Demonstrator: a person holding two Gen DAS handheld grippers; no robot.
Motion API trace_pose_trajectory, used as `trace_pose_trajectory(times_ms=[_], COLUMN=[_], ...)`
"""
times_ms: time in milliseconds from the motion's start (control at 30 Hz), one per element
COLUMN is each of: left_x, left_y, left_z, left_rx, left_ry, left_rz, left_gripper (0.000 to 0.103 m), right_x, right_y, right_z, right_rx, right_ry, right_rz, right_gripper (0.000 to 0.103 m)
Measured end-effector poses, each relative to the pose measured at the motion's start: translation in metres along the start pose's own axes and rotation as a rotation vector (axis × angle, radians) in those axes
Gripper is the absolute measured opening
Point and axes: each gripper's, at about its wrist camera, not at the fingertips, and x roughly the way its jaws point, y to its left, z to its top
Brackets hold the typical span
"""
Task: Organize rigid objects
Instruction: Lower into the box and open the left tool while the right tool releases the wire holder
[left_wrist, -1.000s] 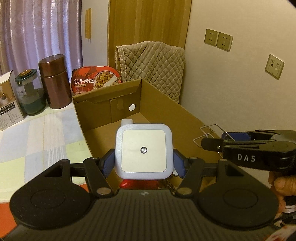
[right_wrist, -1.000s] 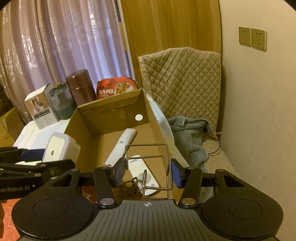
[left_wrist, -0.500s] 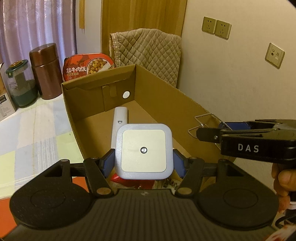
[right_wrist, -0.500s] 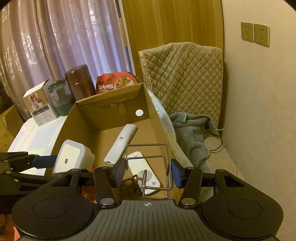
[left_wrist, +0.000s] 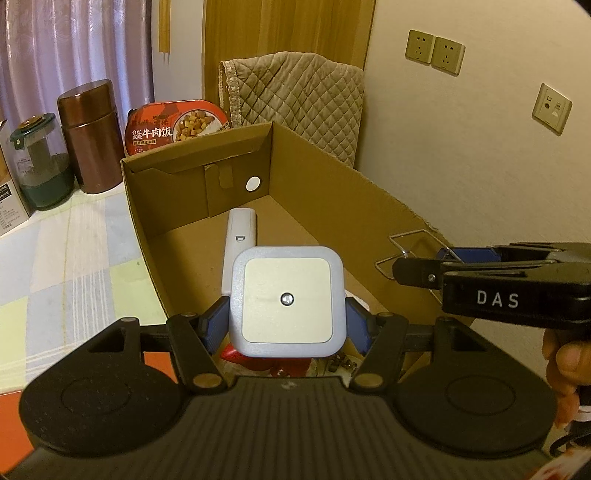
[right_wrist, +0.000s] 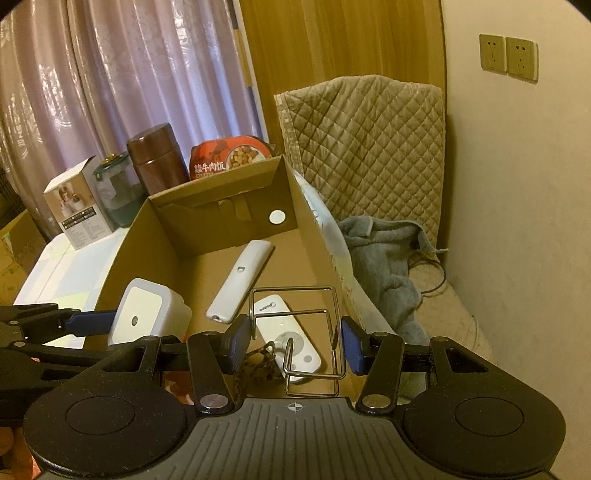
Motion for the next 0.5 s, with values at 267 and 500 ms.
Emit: trace_pose_trajectory(times_ms=[267, 500], left_x=[0.002, -0.01], left_y=[0.0, 0.01], left_z=[-0.001, 0.001], left_rx=[0.003, -0.016], left_ry=[0.003, -0.034], left_rz=[-0.004, 0.021], left_gripper=[0.061, 0.061], right_x=[0.001, 0.001], right_y=[0.0, 0.0], right_z=[-0.001, -0.001], right_rx=[0.003, 0.003], right_ry=[0.004, 0.004], right_rz=[0.001, -0.002], right_gripper=[0.049, 0.049])
